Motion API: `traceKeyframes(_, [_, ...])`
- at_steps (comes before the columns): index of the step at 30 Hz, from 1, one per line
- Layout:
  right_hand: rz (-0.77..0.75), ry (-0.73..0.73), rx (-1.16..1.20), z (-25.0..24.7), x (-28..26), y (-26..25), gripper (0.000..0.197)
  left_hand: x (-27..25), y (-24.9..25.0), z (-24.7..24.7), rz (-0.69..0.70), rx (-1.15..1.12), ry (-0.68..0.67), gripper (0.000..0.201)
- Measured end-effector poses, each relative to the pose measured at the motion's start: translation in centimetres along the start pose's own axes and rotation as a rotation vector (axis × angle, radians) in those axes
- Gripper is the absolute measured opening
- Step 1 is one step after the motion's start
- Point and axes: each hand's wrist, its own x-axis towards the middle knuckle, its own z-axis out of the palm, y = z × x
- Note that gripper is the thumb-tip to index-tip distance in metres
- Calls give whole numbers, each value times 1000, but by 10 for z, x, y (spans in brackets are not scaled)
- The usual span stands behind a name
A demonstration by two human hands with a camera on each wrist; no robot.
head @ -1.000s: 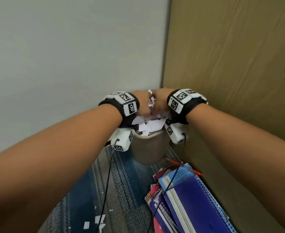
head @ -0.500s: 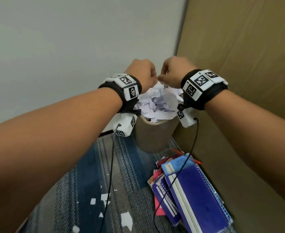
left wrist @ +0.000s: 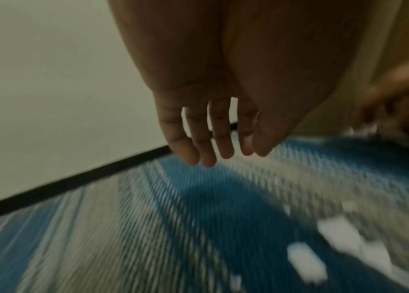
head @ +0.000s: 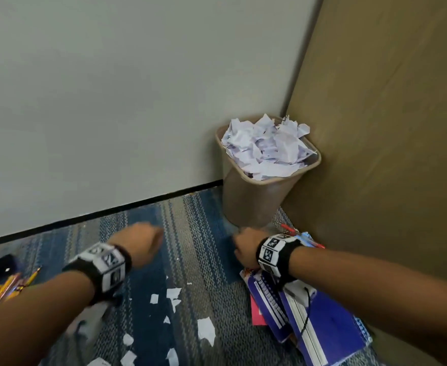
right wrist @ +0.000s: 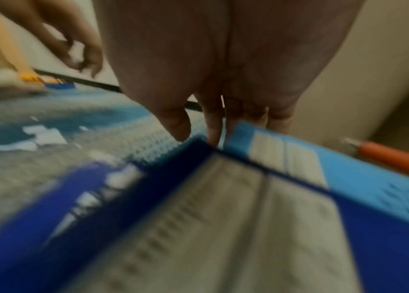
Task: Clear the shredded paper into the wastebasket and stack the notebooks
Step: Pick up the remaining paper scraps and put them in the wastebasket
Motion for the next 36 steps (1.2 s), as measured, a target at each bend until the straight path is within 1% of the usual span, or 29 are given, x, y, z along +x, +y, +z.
traceKeyframes(1, [29,7,-22,9,6,9,40,-8,-12,24,-15,76,-114,26])
traceKeyframes(2, [62,25,-22,16,12,17,44,-15,-22,47,-33,112,-211,39])
traceKeyframes(4, [139,54,-4,21,24,26,51,-28,-36,83,-58,113,-346,72])
traceKeyframes(5, [169,51,-7,20,28,25,52,-34,-40,94,-60,98,-382,84])
traceKeyframes(6, [199,31,-16,20,32,23,52,-40,-42,103,-54,86,-404,92])
traceKeyframes(8, [234,-48,-43,21,35,18,46,-49,-43,111,-30,94,-427,98])
traceKeyframes(10, [255,-73,31,26,38,22,36,-54,-39,112,-12,124,-440,96])
traceKeyframes(12, [300,-55,120,24,40,24,26,-58,-35,113,-15,130,-445,95])
traceKeyframes(14, [326,-61,89,19,44,18,27,-60,-36,117,-39,94,-437,94])
traceKeyframes(16, [328,-73,-18,15,48,8,31,-62,-38,120,-57,37,-426,92])
traceKeyframes(19, [290,-50,-100,13,51,-8,26,-67,-43,122,-42,-11,-354,87])
traceKeyframes(21, [283,-63,-111,15,55,-15,26,-74,-48,126,-61,-61,-295,82])
traceKeyframes(23, [229,-85,-77,17,59,-20,25,-82,-54,132,-89,-94,-243,79])
traceKeyframes(26, [124,-76,58,9,61,-27,13,-94,-65,140,-101,-132,-210,75])
traceKeyframes(27, [116,-56,60,6,61,-27,13,-97,-68,143,-98,-137,-204,74])
traceKeyframes(30, [179,-63,-84,4,54,-17,31,-103,-74,148,-98,-154,-201,76])
traceKeyframes(32, [197,-147,-208,11,45,-8,33,-104,-74,147,-100,-168,-210,75])
traceKeyframes(33, [183,-169,-251,15,42,-3,32,-104,-74,146,-105,-173,-216,74])
traceKeyframes(34, [189,-179,-253,20,40,-1,31,-103,-73,145,-110,-174,-225,73])
traceKeyframes(36, [229,-144,-241,24,38,-3,29,-102,-70,142,-119,-178,-239,70])
